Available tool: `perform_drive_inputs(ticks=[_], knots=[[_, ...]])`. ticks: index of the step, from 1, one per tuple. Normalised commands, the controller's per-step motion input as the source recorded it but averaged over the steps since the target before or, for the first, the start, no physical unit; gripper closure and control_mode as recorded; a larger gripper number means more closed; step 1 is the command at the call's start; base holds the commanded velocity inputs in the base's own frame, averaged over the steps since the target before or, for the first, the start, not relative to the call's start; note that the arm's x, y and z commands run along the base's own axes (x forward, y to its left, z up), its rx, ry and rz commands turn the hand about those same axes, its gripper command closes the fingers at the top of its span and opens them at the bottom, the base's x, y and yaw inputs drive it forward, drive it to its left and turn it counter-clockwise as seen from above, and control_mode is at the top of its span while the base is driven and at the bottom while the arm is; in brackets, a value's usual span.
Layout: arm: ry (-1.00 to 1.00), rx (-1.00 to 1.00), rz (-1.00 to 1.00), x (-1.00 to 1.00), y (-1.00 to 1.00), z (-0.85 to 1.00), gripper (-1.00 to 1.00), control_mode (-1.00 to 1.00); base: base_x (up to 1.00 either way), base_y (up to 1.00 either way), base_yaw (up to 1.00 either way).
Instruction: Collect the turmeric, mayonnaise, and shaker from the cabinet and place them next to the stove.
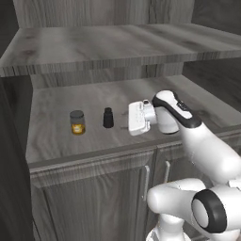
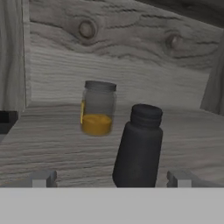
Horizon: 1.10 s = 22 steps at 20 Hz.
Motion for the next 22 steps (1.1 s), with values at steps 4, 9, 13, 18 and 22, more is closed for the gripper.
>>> perform_drive_inputs(ticks=[4,9,13,18,22], knots=[[0.0,0.0,-0.06,0.27,0.08,0.0,-1.0,-1.0,0.0,0.0,0.0],[0.0,0.0,0.0,0.29,0.02,0.0,-1.0,-1.0,0.0,0.0,0.0],[0.0,0.0,0.0,0.25,0.01,0.0,-1.0,-1.0,0.0,0.0,0.0],[0.0,0.0,0.0,0.05,0.02,0.0,-1.0,-1.0,0.0,0.0,0.0],[0.0,0.0,0.0,0.0,0.09,-0.01,-1.0,-1.0,0.0,0.0,0.0]])
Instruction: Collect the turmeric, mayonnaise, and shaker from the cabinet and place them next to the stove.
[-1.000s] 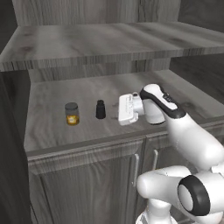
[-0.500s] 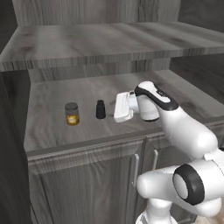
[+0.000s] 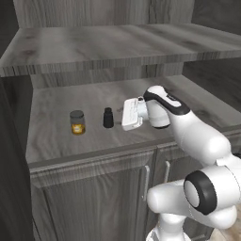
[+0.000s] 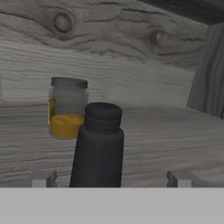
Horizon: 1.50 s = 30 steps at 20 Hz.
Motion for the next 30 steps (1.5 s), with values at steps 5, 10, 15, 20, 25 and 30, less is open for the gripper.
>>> perform_drive_inputs(ticks=[5,10,15,20,25,30], knots=[[0.0,0.0,0.0,0.0,0.1,0.0,-1.0,-1.0,0.0,0.0,0.0],[0.0,0.0,0.0,0.0,0.1,0.0,-1.0,-1.0,0.0,0.0,0.0],[0.0,0.0,0.0,0.0,0.11,0.0,-1.0,-1.0,0.0,0.0,0.0],[0.0,0.0,0.0,0.0,0.15,-0.02,-1.0,-1.0,0.0,0.0,0.0],[0.0,0.0,0.0,0.02,0.14,-0.02,-1.0,-1.0,0.0,0.0,0.0],[0.0,0.0,0.0,0.1,0.08,0.0,-1.0,-1.0,0.0,0.0,0.0]])
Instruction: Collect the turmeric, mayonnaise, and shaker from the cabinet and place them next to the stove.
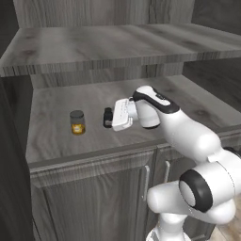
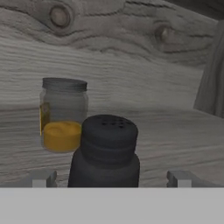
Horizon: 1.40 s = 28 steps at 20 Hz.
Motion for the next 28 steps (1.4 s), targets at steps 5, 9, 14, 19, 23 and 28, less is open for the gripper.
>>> perform_drive_inputs(ticks=[5,9,14,19,23,28], knots=[[0.0,0.0,0.0,0.07,0.1,0.0,-1.0,-1.0,0.0,0.0,0.0],[0.0,0.0,0.0,0.02,0.11,0.0,1.0,-1.0,0.0,0.0,0.0],[0.0,0.0,0.0,0.0,0.02,0.0,1.0,-1.0,0.0,0.0,0.0],[-0.05,0.02,0.0,-0.23,-0.1,0.0,1.0,-1.0,0.0,0.0,0.0],[-0.13,0.06,0.0,-0.47,-0.42,0.02,1.0,-1.0,0.0,0.0,0.0],[-0.11,0.05,0.0,-0.61,-0.52,0.21,1.0,-1.0,0.0,0.0,0.0]])
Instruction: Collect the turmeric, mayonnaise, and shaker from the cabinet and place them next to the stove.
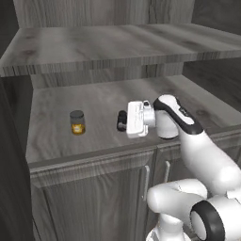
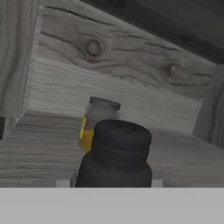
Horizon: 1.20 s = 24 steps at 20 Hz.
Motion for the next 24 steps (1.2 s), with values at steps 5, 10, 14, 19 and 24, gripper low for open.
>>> perform_drive_inputs(ticks=[5,10,14,19,24], knots=[[-0.1,0.03,0.0,-0.79,-0.55,0.51,1.0,-1.0,0.0,0.0,0.0],[-0.06,0.01,0.0,-0.82,-0.5,0.55,1.0,-1.0,0.0,0.0,0.0],[0.0,0.0,0.0,-0.68,-0.44,0.36,1.0,-1.0,0.0,0.0,0.0],[0.0,0.0,0.0,-0.69,-0.44,0.4,1.0,-1.0,0.0,0.0,0.0],[0.0,0.0,0.0,-0.7,-0.43,0.43,1.0,-1.0,0.0,0.0,0.0]])
